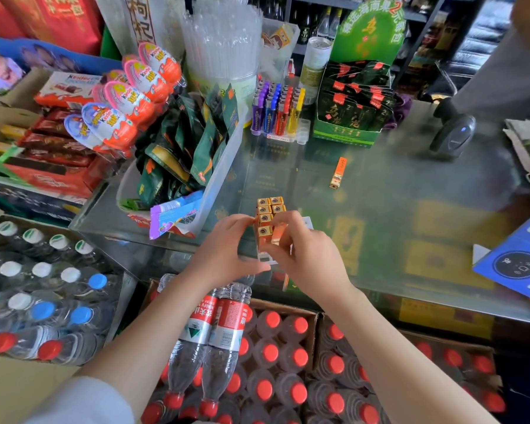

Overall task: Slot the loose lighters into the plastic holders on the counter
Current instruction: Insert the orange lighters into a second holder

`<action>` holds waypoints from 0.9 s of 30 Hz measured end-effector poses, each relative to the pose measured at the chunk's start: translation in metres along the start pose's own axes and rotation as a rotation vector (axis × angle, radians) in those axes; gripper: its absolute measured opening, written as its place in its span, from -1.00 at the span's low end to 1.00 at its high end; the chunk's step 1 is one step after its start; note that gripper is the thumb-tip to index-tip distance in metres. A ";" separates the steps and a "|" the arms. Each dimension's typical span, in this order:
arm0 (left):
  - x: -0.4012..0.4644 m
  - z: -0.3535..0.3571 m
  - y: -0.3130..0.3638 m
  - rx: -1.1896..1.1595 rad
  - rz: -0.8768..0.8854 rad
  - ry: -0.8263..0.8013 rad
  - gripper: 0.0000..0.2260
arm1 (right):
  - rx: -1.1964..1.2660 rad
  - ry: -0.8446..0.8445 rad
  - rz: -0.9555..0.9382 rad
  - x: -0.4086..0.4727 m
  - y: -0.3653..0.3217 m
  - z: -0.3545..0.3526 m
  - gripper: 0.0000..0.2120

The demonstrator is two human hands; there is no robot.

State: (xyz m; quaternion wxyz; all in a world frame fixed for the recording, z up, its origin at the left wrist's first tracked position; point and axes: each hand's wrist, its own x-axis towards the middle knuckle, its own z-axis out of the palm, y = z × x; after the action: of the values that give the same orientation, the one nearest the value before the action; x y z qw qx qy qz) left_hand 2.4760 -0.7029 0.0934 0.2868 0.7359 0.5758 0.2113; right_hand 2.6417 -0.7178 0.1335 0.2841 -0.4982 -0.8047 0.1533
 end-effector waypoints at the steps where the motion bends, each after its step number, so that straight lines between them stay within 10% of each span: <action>1: 0.000 0.000 0.000 0.001 -0.005 -0.003 -0.34 | 0.036 0.025 -0.009 0.002 0.001 -0.001 -0.70; 15: 0.020 -0.001 0.004 0.056 0.013 0.021 -0.25 | 0.037 0.058 -0.096 0.017 0.015 -0.010 -0.69; 20: 0.030 -0.001 0.006 0.087 0.026 0.014 -0.34 | 0.220 0.303 0.306 0.043 0.055 -0.019 -0.90; 27: 0.033 0.001 0.002 0.147 0.029 0.044 -0.29 | -0.015 0.162 0.779 0.096 0.120 -0.015 -0.71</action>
State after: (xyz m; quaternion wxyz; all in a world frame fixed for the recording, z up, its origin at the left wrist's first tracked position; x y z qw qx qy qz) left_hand 2.4865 -0.6715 0.0934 0.2160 0.7586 0.5851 0.1887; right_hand 2.7035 -0.5786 0.1107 0.2637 -0.7785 -0.5317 0.2041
